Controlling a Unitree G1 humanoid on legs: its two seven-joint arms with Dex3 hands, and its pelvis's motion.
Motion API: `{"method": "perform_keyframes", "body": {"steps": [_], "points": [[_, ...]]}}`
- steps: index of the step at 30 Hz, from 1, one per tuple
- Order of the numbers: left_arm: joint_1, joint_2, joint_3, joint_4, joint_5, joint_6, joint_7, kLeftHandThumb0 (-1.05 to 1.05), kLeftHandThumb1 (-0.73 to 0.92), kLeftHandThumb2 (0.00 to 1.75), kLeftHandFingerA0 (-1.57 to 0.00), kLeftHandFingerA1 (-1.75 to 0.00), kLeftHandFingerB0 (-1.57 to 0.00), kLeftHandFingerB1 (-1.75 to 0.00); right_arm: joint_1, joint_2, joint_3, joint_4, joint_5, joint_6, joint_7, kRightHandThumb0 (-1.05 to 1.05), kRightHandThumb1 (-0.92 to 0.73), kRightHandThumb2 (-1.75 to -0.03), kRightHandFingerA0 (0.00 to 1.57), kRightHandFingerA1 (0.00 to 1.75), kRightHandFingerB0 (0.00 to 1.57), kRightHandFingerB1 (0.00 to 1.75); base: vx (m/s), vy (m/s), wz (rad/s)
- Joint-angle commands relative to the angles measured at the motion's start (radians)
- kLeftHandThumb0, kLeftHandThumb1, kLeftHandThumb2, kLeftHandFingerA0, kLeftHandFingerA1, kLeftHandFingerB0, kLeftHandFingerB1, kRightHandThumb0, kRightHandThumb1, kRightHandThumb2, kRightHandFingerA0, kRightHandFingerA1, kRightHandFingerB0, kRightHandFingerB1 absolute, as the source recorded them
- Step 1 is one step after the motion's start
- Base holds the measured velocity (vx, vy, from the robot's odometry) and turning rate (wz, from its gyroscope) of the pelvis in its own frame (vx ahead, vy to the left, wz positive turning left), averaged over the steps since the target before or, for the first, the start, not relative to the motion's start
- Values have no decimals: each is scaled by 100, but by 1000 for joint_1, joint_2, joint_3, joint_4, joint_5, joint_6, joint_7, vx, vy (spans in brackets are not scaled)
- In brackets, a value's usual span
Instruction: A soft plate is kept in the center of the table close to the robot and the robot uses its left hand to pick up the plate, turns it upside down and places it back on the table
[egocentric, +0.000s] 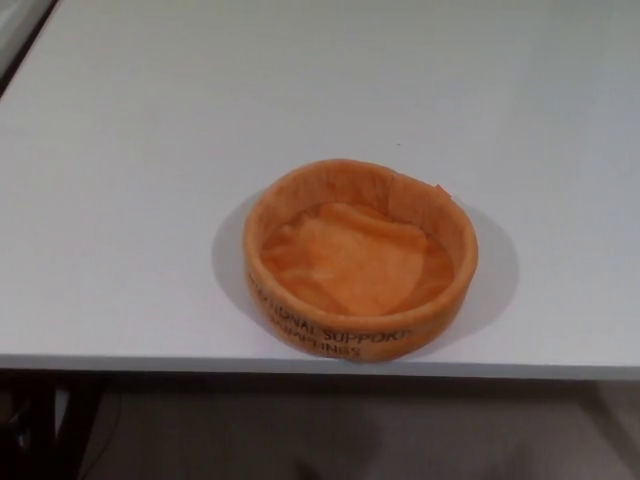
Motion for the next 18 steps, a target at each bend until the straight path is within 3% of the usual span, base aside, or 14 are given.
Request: {"method": "perform_keyframes", "body": {"steps": [1, 2, 3, 4, 5, 6, 7, 8, 13, 18], "points": [[-80, 34, 72, -161, -52, 17, 66, -93, 92, 75, -22, -38, -12, -28, 20, -12, 3, -15, 45, -2, 51, -79, -77, -78, 36, 41, 28, 35, 0, 0, 0], [-132, 45, 91, -204, -32, 27, 93, -92, 92, 76, -22, -40, -11, -30, 24, -10, 3, -24, 47, 8, 49, -79, -78, -78, 36, 41, 28, 35, 0, 0, 0], [-173, 53, 102, -226, -14, 39, 106, -37, 46, 110, -2, -49, 0, -49, 25, -9, 3, -28, 46, 13, 49, -78, -78, -78, 36, 41, 28, 35, 0, 0, 0], [-206, 63, 110, -239, 0, 49, 116, -37, 46, 110, -2, -49, 0, -49, 25, -9, 3, -30, 48, 18, 50, -78, -78, -78, 36, 41, 28, 35, 0, 0, 0], [-253, 73, 117, -249, 22, 56, 130, -91, 92, 74, -23, -41, -13, -31, 29, -9, 3, -39, 48, 26, 48, -78, -78, -78, 36, 41, 28, 35, 0, 0, 0], [-288, 88, 117, -262, 27, 65, 130, -37, 46, 109, -2, -50, 0, -49, 35, -11, 0, -49, 38, 26, 42, -77, -78, -77, 38, 41, 29, 36, 0, 0, 0], [-318, 103, 113, -278, 24, 78, 122, -37, 46, 109, -2, -50, 0, -49, 43, -16, -5, -57, 24, 24, 34, -77, -78, -77, 38, 41, 29, 36, 0, 0, 0], [-392, 126, 108, -296, 69, 107, 146, -90, 92, 77, -23, -41, -12, -31, 34, -13, -6, -41, -8, 7, 9, -75, -89, -68, 48, 37, 35, 31, 0, 0, 0], [-602, 170, 58, -265, 244, 173, 192, -94, 91, 71, -26, -47, -16, -30, 52, -8, -6, -70, -31, 14, -10, -77, -88, -68, 49, 39, 36, 31, 0, 0, 0], [-745, 183, -49, -159, 376, 189, 196, -95, 88, 68, -30, -39, -24, -28, 59, -11, -13, -56, -33, -3, -11, -76, -89, -68, 50, 40, 36, 31, 0, 0, 0]]}}
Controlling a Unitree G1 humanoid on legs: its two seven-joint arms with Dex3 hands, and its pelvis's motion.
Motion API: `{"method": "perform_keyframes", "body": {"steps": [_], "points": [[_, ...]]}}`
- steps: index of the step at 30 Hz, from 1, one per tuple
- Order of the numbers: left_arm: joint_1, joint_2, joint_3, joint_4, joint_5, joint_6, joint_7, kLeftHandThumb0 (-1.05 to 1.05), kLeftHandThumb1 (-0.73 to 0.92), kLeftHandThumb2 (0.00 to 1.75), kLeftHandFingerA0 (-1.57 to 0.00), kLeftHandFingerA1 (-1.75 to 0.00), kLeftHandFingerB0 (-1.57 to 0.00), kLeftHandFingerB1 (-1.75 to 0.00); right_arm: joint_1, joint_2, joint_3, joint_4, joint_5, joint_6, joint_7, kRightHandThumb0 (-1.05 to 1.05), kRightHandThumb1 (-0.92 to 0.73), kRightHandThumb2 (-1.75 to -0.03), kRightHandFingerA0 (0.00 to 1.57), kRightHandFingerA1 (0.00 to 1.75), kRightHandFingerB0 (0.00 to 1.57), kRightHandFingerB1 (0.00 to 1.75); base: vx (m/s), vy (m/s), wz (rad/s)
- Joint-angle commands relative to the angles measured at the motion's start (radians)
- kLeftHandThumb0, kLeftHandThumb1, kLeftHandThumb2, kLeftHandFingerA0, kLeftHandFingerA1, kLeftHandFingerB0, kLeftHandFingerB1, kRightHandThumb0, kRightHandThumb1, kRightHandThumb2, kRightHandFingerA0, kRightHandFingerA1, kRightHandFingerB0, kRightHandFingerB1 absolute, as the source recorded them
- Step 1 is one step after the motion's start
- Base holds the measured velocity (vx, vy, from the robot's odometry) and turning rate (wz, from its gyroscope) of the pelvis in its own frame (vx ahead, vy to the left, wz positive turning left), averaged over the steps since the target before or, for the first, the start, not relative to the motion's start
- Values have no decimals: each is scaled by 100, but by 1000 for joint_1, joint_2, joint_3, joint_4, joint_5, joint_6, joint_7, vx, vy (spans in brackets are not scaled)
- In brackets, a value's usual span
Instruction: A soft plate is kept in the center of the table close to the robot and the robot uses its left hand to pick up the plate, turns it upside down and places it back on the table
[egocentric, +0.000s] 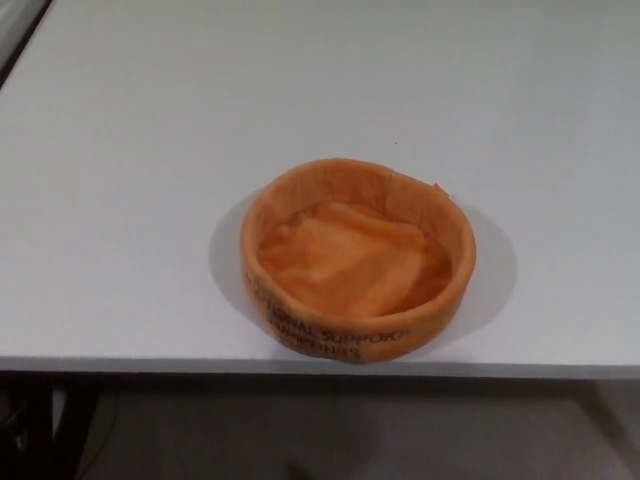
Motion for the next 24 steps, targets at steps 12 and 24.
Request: {"method": "perform_keyframes", "body": {"steps": [12, 24], "points": [[-402, 90, -351, 316, 558, 131, 39, -90, 88, 68, -25, -39, -24, -28, 19, -2, -6, 2, -34, -13, -27, -77, -89, -67, 51, 41, 37, 32, 0, 0, 0], [-641, 79, -629, 586, 787, 224, 47, -91, 83, 66, -29, -40, -28, -29, -8, 5, 9, -26, -17, 22, -30, -75, -70, -106, 43, 55, 30, 48, 0, 0, 0]]}}
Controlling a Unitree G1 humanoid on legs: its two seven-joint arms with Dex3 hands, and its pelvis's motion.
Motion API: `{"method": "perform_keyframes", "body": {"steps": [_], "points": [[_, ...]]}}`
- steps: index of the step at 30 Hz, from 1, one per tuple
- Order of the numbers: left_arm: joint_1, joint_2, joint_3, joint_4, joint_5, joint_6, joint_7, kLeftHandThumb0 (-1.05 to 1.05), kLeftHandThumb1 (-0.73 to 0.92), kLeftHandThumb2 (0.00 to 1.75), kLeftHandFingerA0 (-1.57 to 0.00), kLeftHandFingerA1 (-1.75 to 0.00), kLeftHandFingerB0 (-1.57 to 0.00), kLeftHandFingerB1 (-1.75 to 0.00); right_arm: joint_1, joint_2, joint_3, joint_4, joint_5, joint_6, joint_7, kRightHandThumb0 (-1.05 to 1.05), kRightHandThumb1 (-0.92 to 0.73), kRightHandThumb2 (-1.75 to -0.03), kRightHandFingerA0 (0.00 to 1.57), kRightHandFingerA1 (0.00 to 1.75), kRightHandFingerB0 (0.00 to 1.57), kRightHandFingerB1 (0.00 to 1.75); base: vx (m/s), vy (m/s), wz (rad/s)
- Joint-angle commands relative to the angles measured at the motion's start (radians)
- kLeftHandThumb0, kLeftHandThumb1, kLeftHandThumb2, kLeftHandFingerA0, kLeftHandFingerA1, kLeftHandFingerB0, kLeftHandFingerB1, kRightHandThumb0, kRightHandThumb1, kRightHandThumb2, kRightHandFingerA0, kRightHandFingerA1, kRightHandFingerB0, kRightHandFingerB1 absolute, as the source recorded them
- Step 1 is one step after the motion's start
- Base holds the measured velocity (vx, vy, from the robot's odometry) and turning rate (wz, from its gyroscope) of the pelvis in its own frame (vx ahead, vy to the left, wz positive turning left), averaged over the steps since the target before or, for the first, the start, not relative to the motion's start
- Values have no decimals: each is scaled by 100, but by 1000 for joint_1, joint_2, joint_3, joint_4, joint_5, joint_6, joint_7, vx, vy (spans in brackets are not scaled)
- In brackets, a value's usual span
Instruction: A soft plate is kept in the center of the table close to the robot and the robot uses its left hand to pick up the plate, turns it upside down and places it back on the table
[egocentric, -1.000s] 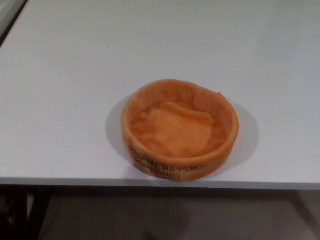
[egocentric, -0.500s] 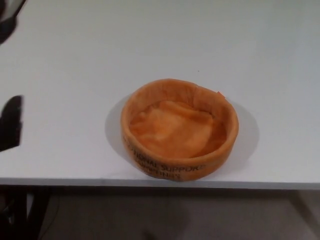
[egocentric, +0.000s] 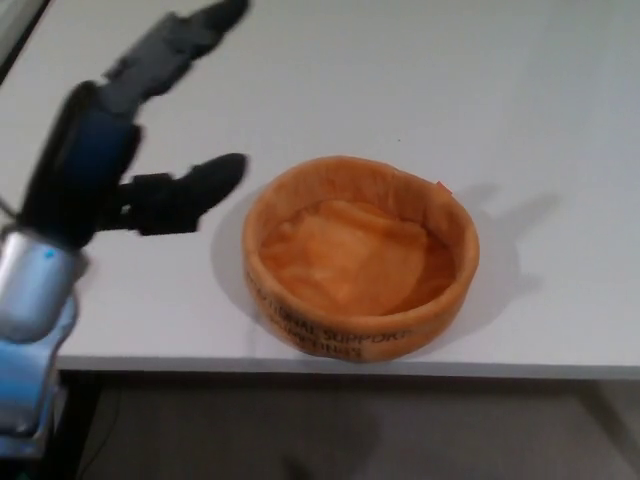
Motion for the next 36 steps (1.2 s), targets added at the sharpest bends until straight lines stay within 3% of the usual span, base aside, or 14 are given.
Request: {"method": "perform_keyframes", "body": {"steps": [1, 2, 12, 13, 14, 15, 22, 23, 24, 36], "points": [[-189, 49, -235, 227, 409, 159, 14, -91, 83, 66, -29, -40, -28, -29, -8, 3, 3, -19, -14, 28, -29, -75, -70, -106, 43, 55, 30, 48, 0, 0, 0], [-199, 50, -277, 245, 447, 164, 1, -92, 81, 65, -31, -39, -30, -30, 0, 2, 2, -43, -6, 42, -26, -77, -88, -68, 51, 44, 37, 33, 0, 0, 0], [-199, 55, -414, 275, 468, 162, -41, -94, 79, 65, -31, -37, -28, -29, 2, -12, 6, -79, 59, 92, 20, -72, -89, -67, 42, 44, 33, 33, 0, 0, 0], [-196, 57, -418, 272, 463, 167, -46, -101, 68, 78, -29, -41, -24, -33, -9, -12, 6, -57, 58, 86, 22, -73, -89, -68, 42, 42, 33, 31, 0, 0, 0], [-192, 61, -424, 268, 458, 173, -55, -101, 68, 78, -29, -41, -24, -33, -24, -12, 6, -26, 55, 74, 25, -73, -89, -68, 42, 42, 33, 31, 0, 0, 0], [-189, 69, -432, 264, 459, 173, -59, -93, 80, 65, -31, -37, -26, -29, -29, -13, 5, -13, 45, 72, 20, -73, -89, -68, 43, 39, 33, 31, 0, 0, 0], [-152, 81, -440, 246, 436, 187, -56, -93, 76, 64, -33, -37, -25, -28, -37, -13, 6, 0, 42, 71, 25, -69, -91, -68, 44, 38, 32, 31, 0, 0, 0], [-131, 101, -449, 243, 447, 172, -60, -91, 57, 97, -28, -47, -21, -41, -56, -14, 4, 29, 42, 58, 28, -66, -91, -68, 46, 39, 33, 31, 0, 0, 0], [-130, 106, -452, 244, 451, 169, -62, -96, 75, 64, -33, -38, -27, -29, -61, -14, 2, 36, 39, 53, 27, -66, -91, -68, 46, 39, 34, 31, 0, 0, 0], [-90, 203, -493, 172, 483, 122, -135, -95, 73, 64, -33, -37, -27, -29, -57, -19, 6, -20, 14, 97, 9, -58, -88, -67, 45, 41, 33, 31, 0, 0, 0]]}}
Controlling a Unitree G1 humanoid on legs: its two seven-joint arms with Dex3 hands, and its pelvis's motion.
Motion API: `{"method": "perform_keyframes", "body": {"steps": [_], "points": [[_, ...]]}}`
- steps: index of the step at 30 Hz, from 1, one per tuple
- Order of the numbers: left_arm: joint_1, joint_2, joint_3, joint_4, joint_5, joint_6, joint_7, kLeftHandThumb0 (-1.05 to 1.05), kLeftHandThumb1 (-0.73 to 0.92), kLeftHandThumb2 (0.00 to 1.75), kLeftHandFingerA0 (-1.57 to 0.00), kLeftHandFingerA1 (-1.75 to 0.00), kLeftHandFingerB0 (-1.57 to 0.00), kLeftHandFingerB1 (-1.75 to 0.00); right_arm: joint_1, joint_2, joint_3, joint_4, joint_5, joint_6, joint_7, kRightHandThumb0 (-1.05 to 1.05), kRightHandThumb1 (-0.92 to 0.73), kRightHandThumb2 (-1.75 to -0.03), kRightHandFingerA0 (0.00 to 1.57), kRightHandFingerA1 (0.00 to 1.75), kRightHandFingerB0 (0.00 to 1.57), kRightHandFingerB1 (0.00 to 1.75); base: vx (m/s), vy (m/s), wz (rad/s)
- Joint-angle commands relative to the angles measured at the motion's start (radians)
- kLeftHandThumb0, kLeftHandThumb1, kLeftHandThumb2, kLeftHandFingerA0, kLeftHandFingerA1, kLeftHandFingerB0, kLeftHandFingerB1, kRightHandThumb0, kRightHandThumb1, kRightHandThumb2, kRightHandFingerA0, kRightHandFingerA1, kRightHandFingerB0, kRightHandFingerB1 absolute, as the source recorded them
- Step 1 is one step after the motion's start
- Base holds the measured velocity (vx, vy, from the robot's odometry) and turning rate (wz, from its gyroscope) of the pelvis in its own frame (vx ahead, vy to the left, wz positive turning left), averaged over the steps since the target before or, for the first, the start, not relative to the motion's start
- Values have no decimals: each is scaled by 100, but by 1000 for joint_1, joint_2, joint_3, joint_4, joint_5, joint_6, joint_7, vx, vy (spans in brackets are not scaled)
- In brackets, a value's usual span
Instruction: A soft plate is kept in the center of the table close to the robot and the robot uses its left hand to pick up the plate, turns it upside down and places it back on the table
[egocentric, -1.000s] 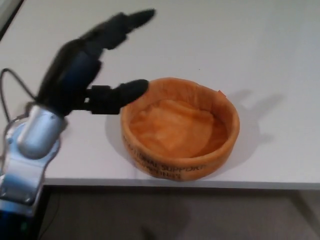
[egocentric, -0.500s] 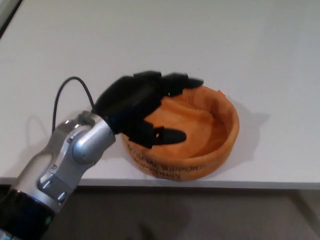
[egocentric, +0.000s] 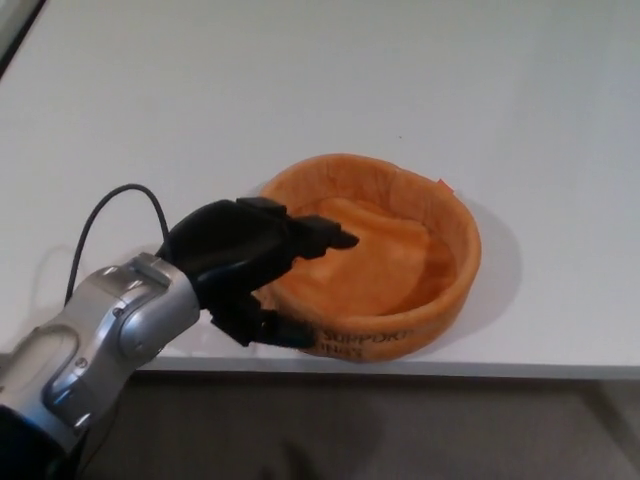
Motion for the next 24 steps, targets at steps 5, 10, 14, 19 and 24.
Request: {"method": "perform_keyframes", "body": {"steps": [5, 10, 14, 19, 24], "points": [[-10, 35, -45, -9, 89, -30, -37, -93, 73, 63, -32, -38, -28, -29, -2, -10, -8, -25, -4, 31, -16, -57, -85, -66, 46, 41, 32, 31, 0, 0, 0], [-24, 45, -88, -5, 142, -42, -40, -91, 71, 62, -32, -39, -29, -29, -14, -11, -9, -23, 11, 50, -11, -57, -83, -66, 47, 40, 32, 31, 0, 0, 0], [-23, 44, -133, -7, 245, -21, 8, -84, 68, 62, -32, -39, -31, -30, -17, -10, -11, -31, -9, 47, -27, -56, -80, -65, 51, 40, 33, 31, 0, 0, 0], [-25, 23, -225, 47, 512, 67, 313, -62, 60, 60, -35, -50, -36, -34, -27, -18, -11, -9, -42, 31, -43, -57, -75, -64, 53, 39, 34, 31, 0, 0, 0], [-85, 14, -278, 114, 602, 116, 368, -60, 61, 58, -72, -75, -67, -57, -24, -21, -12, -5, -61, 13, -50, -60, -62, -94, 48, 55, 27, 47, 0, 0, 0]]}}
